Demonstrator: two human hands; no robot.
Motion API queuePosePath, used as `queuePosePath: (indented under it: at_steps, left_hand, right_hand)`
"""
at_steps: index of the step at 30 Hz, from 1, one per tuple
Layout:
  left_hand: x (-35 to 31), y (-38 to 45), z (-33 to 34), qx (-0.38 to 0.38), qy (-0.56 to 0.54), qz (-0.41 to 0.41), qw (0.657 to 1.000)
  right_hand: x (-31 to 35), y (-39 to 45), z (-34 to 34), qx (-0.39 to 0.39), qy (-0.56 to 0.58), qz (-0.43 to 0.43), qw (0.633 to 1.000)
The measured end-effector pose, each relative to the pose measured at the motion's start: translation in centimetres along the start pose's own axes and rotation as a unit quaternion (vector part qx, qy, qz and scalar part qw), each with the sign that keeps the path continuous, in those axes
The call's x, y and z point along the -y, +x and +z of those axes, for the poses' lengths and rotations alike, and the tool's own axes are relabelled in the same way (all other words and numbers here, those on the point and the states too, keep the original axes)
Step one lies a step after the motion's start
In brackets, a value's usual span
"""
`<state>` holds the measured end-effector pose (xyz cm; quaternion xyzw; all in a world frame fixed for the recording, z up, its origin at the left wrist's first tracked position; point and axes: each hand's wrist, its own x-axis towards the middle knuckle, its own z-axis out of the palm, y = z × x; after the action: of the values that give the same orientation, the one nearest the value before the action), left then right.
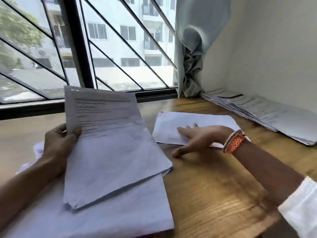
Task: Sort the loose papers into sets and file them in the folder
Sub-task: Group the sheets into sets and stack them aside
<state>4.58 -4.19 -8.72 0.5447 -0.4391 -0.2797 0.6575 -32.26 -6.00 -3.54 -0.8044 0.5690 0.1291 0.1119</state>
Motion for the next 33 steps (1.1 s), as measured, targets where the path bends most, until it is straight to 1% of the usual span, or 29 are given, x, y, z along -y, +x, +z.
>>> queuePosePath:
  at_steps: [1,2,3,5,6,8,11,12,13,14,15,16,17,18,19,20,21,22,24,26,27,30,33]
  left_hand:
    - [0.5,-0.2,1.3,0.003,-0.005,0.011,1.0]
    - [0.0,-0.6,1.6,0.006,0.002,0.007,1.0]
    - [0.0,-0.8,1.7,0.008,0.011,0.006,1.0]
    - [0.0,-0.8,1.5,-0.031,0.017,0.02,0.999]
    - [0.1,-0.6,1.3,-0.05,0.011,0.017,0.999]
    - [0.1,-0.7,1.2,-0.059,0.025,0.019,0.998]
    - [0.0,-0.8,0.9,-0.079,0.049,0.05,0.994]
    - [-0.1,-0.9,0.9,-0.084,0.048,0.053,0.994]
    - [-0.1,-0.8,0.9,-0.09,0.04,0.055,0.994]
    - [-0.1,-0.9,0.8,-0.099,0.039,0.057,0.993]
    - [-0.1,-0.8,0.8,-0.104,0.037,0.059,0.992]
    - [-0.1,-0.8,0.7,-0.106,0.035,0.06,0.992]
    - [0.0,-0.9,0.6,-0.105,0.029,0.059,0.992]
    - [0.0,-0.8,0.6,-0.102,0.022,0.057,0.993]
    - [0.2,-0.9,0.5,-0.099,0.019,0.054,0.993]
    - [0.1,-0.8,0.5,-0.094,0.013,0.052,0.994]
    - [0.2,-0.9,0.5,-0.093,0.011,0.045,0.995]
    - [0.3,-0.9,0.4,-0.093,0.012,0.04,0.995]
    - [0.4,-0.7,0.5,-0.094,0.011,0.034,0.995]
    - [0.3,-0.9,0.7,-0.092,-0.001,0.037,0.995]
    - [0.2,-1.0,0.8,-0.092,-0.005,0.04,0.995]
    - [0.4,-0.8,0.8,-0.09,0.001,0.05,0.995]
    - [0.3,-0.7,0.8,-0.077,-0.008,0.048,0.996]
  right_hand:
    - [-1.1,-0.3,-0.1,-0.005,0.023,0.024,0.999]
    - [-2.2,-0.4,0.0,-0.028,0.046,0.024,0.998]
    - [-3.4,-0.4,0.1,-0.07,0.052,0.031,0.996]
    - [-3.7,-0.8,0.0,-0.12,0.05,0.021,0.991]
    - [-3.7,-0.8,0.0,-0.132,0.041,0.02,0.99]
    - [-3.6,-0.8,0.3,-0.153,0.018,0.014,0.988]
    - [-3.0,-0.7,0.4,-0.208,-0.089,0.019,0.974]
    - [-2.5,-0.8,0.1,-0.222,-0.088,0.016,0.971]
    - [-2.2,-1.1,-0.7,-0.222,-0.034,-0.007,0.974]
    - [-2.0,-1.7,-1.8,-0.21,0.085,-0.053,0.973]
    - [-1.9,-2.7,-3.2,-0.183,0.239,-0.116,0.946]
    - [-1.8,-3.8,-4.7,-0.158,0.386,-0.181,0.891]
    - [-2.1,-4.4,-5.8,-0.161,0.496,-0.231,0.822]
    - [-2.3,-4.7,-6.9,-0.19,0.56,-0.255,0.765]
    - [-2.7,-4.5,-7.4,-0.228,0.596,-0.257,0.726]
    - [-2.9,-3.9,-7.9,-0.264,0.619,-0.244,0.698]
    - [-3.0,-2.9,-7.9,-0.285,0.638,-0.215,0.682]
    - [-3.1,-1.8,-7.5,-0.291,0.654,-0.181,0.674]
    - [-3.4,0.5,-6.2,-0.288,0.672,-0.111,0.673]
    - [-3.5,2.1,-4.4,-0.275,0.685,-0.069,0.671]
    - [-3.4,2.5,-3.6,-0.272,0.687,-0.057,0.671]
    - [-3.1,2.8,-2.4,-0.275,0.668,-0.05,0.689]
    - [-3.1,2.8,-2.1,-0.254,0.677,-0.065,0.687]
